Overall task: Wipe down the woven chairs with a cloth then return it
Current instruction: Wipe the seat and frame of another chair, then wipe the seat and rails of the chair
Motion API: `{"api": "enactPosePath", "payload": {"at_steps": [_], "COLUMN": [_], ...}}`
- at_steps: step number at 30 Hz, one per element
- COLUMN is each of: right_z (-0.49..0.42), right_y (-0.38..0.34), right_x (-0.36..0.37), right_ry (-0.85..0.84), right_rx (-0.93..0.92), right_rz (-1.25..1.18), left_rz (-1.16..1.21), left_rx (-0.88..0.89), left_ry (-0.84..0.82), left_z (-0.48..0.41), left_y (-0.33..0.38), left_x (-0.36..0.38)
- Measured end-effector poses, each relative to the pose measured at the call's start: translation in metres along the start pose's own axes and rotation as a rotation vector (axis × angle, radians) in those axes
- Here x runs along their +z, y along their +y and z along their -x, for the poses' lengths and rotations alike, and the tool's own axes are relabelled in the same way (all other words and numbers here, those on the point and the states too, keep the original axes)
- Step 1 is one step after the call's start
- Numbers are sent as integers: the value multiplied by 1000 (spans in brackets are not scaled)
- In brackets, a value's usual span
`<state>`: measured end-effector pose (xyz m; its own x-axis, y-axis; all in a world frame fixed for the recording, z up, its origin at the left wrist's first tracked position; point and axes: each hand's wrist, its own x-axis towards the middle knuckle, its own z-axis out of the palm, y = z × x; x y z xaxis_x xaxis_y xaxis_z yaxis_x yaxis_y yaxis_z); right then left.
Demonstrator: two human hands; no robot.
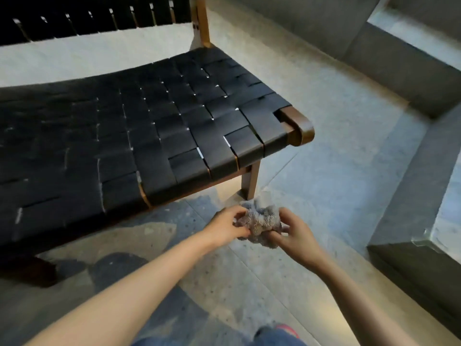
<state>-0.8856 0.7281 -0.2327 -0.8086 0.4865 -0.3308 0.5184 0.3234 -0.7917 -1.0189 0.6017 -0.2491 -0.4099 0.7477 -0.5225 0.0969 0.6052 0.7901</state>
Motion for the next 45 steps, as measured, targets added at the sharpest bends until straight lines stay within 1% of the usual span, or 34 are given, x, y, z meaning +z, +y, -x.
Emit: {"api": "enactPosePath", "payload": {"at_steps": [5,7,11,17,22,26,31,36,41,45], "right_z": [40,54,86,142,185,212,236,242,232,220], "right_y": [-84,-125,-216,-366,-493,-574,-651,-716,-764,-797], "right_x": [-51,-74,-116,-163,-174,-159,-118,-62,-6,39], "right_ry": [-50,-74,-90,-119,-131,-171,-235,-343,-494,-598], "right_rx": [17,20,0,-43,-143,-256,-449,-595,-729,-854], "right_rz": [64,79,103,112,113,107,169,220,258,314], "left_rz": [98,167,232,159,119,121,31,38,198,201], "left_rx": [25,20,44,111,143,162,168,62,-50,-161], "left_ry": [54,87,122,213,310,465,650,852,1029,1200], "left_z": [66,96,161,273,376,461,548,615,667,699], "left_y": [62,96,168,267,319,331,317,289,269,250], "left_x": [-23,-39,-80,-161,-238,-289,-331,-365,-389,-396]}}
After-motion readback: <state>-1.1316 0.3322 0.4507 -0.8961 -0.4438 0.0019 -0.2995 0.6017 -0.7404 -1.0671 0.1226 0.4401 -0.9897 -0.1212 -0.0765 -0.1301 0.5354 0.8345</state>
